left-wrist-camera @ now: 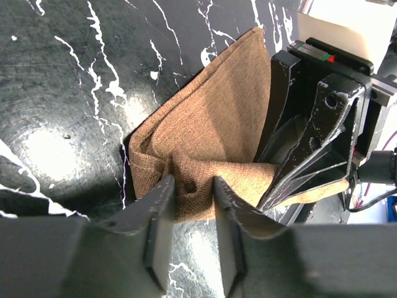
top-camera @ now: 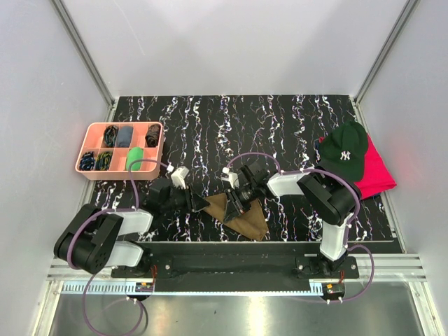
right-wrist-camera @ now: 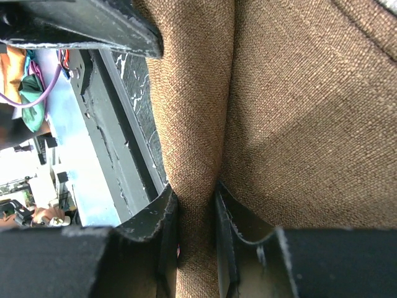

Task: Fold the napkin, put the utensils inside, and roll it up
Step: Roll the napkin with the utensil

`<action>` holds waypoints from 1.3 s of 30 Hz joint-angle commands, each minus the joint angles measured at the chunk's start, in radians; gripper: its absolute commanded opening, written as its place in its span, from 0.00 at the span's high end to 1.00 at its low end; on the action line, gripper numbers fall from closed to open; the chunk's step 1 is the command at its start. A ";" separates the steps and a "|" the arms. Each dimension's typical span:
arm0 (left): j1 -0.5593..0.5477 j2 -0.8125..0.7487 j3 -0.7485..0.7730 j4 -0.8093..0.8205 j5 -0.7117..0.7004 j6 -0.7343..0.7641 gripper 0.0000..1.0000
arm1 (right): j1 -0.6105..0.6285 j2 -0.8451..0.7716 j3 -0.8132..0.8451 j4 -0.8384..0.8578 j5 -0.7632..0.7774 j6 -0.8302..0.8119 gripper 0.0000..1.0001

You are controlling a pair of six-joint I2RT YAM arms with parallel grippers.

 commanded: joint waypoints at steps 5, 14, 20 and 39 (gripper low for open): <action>0.003 0.061 0.038 0.068 0.032 0.037 0.81 | 0.002 0.023 -0.001 -0.083 0.185 -0.012 0.58; 0.001 0.137 0.101 -0.007 0.047 0.071 0.89 | 0.002 -0.052 0.050 -0.198 0.294 -0.032 0.45; 0.000 0.180 0.144 -0.045 0.062 0.071 0.89 | 0.003 -0.133 0.073 -0.241 0.371 -0.036 0.41; 0.000 0.227 0.227 -0.153 0.053 0.004 0.90 | 0.290 -0.311 0.084 -0.276 0.951 -0.159 0.31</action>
